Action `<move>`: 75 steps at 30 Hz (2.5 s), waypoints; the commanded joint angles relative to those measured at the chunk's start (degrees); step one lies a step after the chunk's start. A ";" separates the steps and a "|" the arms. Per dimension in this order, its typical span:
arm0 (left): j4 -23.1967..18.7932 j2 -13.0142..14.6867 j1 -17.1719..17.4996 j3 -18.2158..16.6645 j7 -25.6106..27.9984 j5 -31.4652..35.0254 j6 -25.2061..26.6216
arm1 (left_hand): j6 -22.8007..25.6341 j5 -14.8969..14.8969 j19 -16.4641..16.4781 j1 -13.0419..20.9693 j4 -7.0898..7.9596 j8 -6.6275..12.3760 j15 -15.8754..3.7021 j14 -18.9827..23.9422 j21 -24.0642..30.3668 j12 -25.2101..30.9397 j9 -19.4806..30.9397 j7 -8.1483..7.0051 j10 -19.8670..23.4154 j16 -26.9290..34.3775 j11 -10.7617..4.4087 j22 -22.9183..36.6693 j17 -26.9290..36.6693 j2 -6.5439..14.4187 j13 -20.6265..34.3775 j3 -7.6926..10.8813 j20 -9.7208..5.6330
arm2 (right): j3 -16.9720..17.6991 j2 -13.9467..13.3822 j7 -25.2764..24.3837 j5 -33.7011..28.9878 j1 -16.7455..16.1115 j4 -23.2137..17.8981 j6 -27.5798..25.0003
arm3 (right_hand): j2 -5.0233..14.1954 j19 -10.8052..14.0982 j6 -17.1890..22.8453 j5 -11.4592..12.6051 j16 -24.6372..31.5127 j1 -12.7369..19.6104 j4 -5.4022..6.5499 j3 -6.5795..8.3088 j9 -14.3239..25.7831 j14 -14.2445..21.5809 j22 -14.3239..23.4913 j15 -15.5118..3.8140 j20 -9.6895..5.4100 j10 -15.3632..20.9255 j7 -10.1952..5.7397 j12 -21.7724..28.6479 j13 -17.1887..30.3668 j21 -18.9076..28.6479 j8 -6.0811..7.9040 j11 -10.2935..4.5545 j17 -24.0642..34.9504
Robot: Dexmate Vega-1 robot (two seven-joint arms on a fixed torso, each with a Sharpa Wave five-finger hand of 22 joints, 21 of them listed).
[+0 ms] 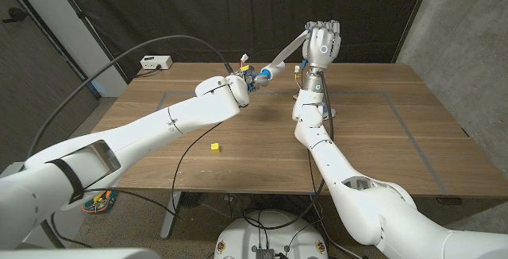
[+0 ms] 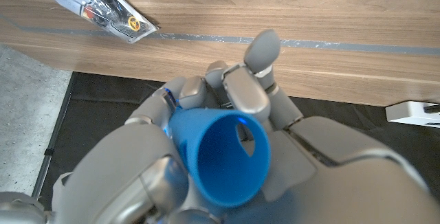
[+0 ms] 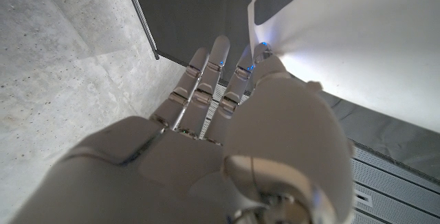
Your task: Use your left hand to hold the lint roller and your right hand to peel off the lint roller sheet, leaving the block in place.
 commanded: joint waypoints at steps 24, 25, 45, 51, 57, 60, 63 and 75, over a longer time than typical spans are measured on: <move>-0.41 0.80 0.70 -0.60 -0.85 -0.46 -0.29 | 3.89 -0.09 -0.19 -4.67 5.13 0.08 -0.45 0.13 0.24 17.25 -0.03 -1.83 11.78 -0.05 -9.90 -0.08 -0.05 6.77 0.15 5.48 -0.21 | 1.90 2.30 0.01 -1.17 -0.59 -5.32 0.22 | 0.12 -1.07 -0.30 -0.12 -0.72 -0.59 0.93 2.00 -0.66 0.26 -0.29 -7.84 0.38 0.12 0.82 1.21 5.30 0.79 -1.00 0.89 0.75; -0.48 0.82 0.78 -0.65 -0.82 -0.50 -0.25 | 3.84 -0.09 -0.19 -4.67 5.13 0.17 -0.46 0.26 0.23 17.24 0.12 -1.73 11.76 0.11 -9.88 -0.09 0.11 6.77 0.15 5.48 -0.19 | 2.01 2.36 0.01 -1.20 -0.56 -5.36 0.16 | 0.14 -1.10 -0.30 -0.14 -0.74 -0.62 0.95 2.01 -0.68 0.25 -0.30 -7.81 0.37 0.10 0.80 1.22 5.30 0.82 -1.02 0.89 0.79; -2.29 1.96 1.60 -1.26 -0.15 -1.27 1.01 | 3.82 -0.02 -0.01 -4.78 5.15 0.18 -0.38 0.03 0.06 17.28 0.02 -1.67 11.95 -0.21 -9.96 -0.63 -0.29 6.75 0.16 5.47 -0.22 | 5.49 5.77 0.01 -2.26 -3.21 -10.46 2.64 | 0.19 -1.86 -0.47 -0.54 -0.92 -0.91 0.91 2.28 -0.94 0.04 -0.39 -7.59 0.55 -0.14 1.36 1.48 5.23 1.41 -1.43 1.31 1.81; -2.90 2.47 3.26 -2.26 1.96 -0.55 0.66 | 3.75 -0.01 -0.16 -4.79 5.15 0.21 -0.47 0.17 0.35 17.26 0.06 -1.73 11.87 0.09 -9.91 -0.06 -0.04 6.75 0.16 5.48 -0.20 | 6.67 7.24 0.01 -2.37 -4.11 -11.92 2.84 | 0.26 -1.99 -0.43 -0.64 -1.03 -1.01 0.95 2.39 -0.95 -0.06 -0.41 -7.58 0.64 -0.22 1.45 1.59 5.28 1.60 -1.47 1.39 2.03; -3.39 5.64 13.03 -10.19 7.79 -0.30 -12.67 | 3.68 -0.04 -0.17 -4.83 5.15 0.27 -0.56 0.22 0.19 17.26 0.15 -1.76 11.91 0.34 -9.97 -0.20 0.36 6.70 0.15 5.44 -0.18 | 10.83 10.84 0.01 -2.18 -5.28 -12.50 5.30 | 0.22 -1.86 -0.40 -0.72 -1.07 -1.09 0.95 2.45 -0.89 -0.06 -0.42 -7.53 0.82 -0.10 1.37 1.72 5.26 1.86 -1.47 1.47 2.24; -1.49 8.56 18.62 -14.97 8.94 -1.02 -27.41 | 3.74 -0.12 -0.50 -4.94 5.20 0.12 -0.48 0.12 -0.05 17.22 -0.10 -1.89 11.68 0.23 -10.15 -0.45 0.37 6.59 0.17 5.31 -0.25 | 13.16 12.83 0.01 -1.65 -5.36 -11.96 6.74 | 0.22 -1.70 -0.12 -0.72 -1.15 -1.01 0.85 2.58 -0.87 -0.01 -0.44 -7.68 0.87 0.05 1.25 1.79 5.17 2.05 -1.37 1.31 2.31; 3.58 11.10 22.17 -18.33 6.94 -1.87 -45.54 | 3.81 -0.24 -0.93 -5.06 5.24 -0.13 -0.47 -0.21 0.03 17.24 -0.52 -1.91 11.69 -0.22 -9.97 -0.51 -0.02 6.53 0.16 5.13 -0.05 | 15.44 15.01 0.01 -1.59 -5.11 -11.24 6.75 | 0.17 -1.29 0.01 -0.79 -0.51 -1.20 0.91 2.53 -0.80 1.11 -0.47 -7.66 1.01 0.55 1.40 1.99 5.05 2.37 -1.30 1.30 2.75; 23.27 5.79 26.99 -26.11 -1.63 -5.89 -86.85 | 4.05 -1.07 -2.10 -5.55 5.37 -1.01 -0.18 -0.09 -0.26 17.22 -2.19 -1.66 11.19 -0.85 -9.69 -2.33 -0.95 6.44 0.15 4.30 0.42 | 14.52 15.77 0.01 10.25 -4.12 -9.89 0.46 | -0.71 2.20 1.00 -1.57 7.64 -0.13 -1.10 2.26 0.55 7.01 -0.04 -5.84 3.47 3.53 4.95 3.46 5.50 5.98 -0.62 3.74 10.54</move>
